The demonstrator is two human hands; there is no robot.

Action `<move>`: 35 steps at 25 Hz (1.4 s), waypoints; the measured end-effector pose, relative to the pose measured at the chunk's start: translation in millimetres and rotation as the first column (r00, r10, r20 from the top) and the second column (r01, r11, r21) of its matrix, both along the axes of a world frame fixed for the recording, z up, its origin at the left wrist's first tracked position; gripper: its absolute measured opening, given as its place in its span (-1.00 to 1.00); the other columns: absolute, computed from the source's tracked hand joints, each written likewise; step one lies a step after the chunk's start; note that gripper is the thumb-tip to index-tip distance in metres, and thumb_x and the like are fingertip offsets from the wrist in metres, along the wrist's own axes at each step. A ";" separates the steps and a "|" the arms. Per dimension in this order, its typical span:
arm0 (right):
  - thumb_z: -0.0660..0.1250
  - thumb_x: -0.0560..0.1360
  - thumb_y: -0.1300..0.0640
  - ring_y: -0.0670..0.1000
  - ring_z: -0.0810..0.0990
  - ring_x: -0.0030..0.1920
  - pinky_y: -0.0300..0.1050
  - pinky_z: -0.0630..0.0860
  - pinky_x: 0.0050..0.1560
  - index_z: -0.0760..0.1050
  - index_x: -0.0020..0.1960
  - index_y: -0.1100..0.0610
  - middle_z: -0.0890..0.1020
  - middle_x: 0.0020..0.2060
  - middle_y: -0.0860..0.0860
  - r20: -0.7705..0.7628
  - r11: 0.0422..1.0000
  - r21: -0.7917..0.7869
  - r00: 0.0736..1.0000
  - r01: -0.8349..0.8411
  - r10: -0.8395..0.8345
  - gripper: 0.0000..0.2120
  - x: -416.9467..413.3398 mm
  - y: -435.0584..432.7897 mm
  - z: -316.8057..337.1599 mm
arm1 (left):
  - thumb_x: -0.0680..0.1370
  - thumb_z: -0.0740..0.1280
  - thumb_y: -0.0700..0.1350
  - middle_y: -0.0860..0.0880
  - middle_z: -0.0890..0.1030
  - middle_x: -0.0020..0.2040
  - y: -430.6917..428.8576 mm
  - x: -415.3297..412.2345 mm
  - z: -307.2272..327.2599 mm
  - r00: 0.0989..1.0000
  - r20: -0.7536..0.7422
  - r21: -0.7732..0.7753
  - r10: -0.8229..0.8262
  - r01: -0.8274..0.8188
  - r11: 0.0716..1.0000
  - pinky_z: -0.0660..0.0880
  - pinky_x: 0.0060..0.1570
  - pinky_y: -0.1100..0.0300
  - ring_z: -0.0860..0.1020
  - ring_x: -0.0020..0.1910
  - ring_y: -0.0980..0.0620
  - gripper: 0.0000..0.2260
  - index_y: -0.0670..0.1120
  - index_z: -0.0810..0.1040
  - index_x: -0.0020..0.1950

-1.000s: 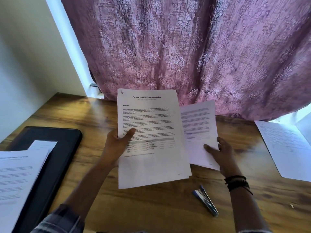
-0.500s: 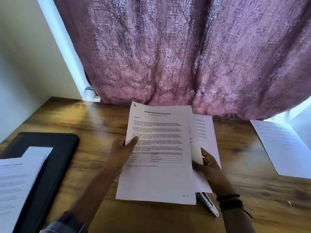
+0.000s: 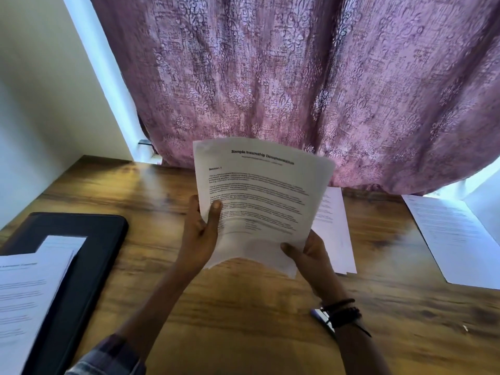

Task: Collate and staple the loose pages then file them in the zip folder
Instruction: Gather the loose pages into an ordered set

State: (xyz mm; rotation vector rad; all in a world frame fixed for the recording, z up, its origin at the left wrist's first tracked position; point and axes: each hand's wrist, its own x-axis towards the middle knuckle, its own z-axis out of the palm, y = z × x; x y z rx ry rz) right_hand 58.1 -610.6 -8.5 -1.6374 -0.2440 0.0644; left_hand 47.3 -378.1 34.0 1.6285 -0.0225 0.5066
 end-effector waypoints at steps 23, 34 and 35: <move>0.36 0.53 0.32 -0.11 0.63 0.10 -0.20 0.64 0.02 0.41 0.17 -0.10 0.61 0.13 -0.10 -0.049 0.984 -0.147 0.993 0.098 -0.107 -0.62 3.0 2.8 -18.2 | 0.63 0.21 -0.09 0.13 0.68 0.03 7.0 -0.1 -21.3 0.983 -0.168 0.086 -0.074 0.089 0.992 0.57 -0.09 0.32 0.65 0.01 0.17 -0.74 -0.13 0.53 0.26; 0.28 0.55 0.38 0.17 0.61 0.22 0.07 0.56 0.21 0.43 0.35 0.24 0.62 0.22 0.15 -0.256 0.974 0.225 0.964 -0.010 0.069 -0.63 -17.8 -57.5 -11.6 | 0.54 0.37 -0.12 -0.10 0.70 0.04 -22.4 -3.2 -10.0 0.788 -0.524 -0.312 -0.325 0.177 0.933 0.58 0.07 -0.12 0.67 0.03 -0.16 -0.80 -0.10 0.62 0.15; 0.28 0.56 0.35 0.14 0.62 0.19 0.04 0.57 0.18 0.46 0.33 0.19 0.65 0.19 0.13 -0.265 0.980 0.195 0.964 0.047 0.006 -0.65 -18.2 -68.1 -12.8 | 0.54 0.38 -0.12 -0.09 0.71 0.02 -29.4 -3.4 -10.8 0.792 -0.530 -0.296 -0.302 0.161 0.942 0.58 0.06 -0.12 0.68 -0.01 -0.15 -0.82 -0.10 0.63 0.12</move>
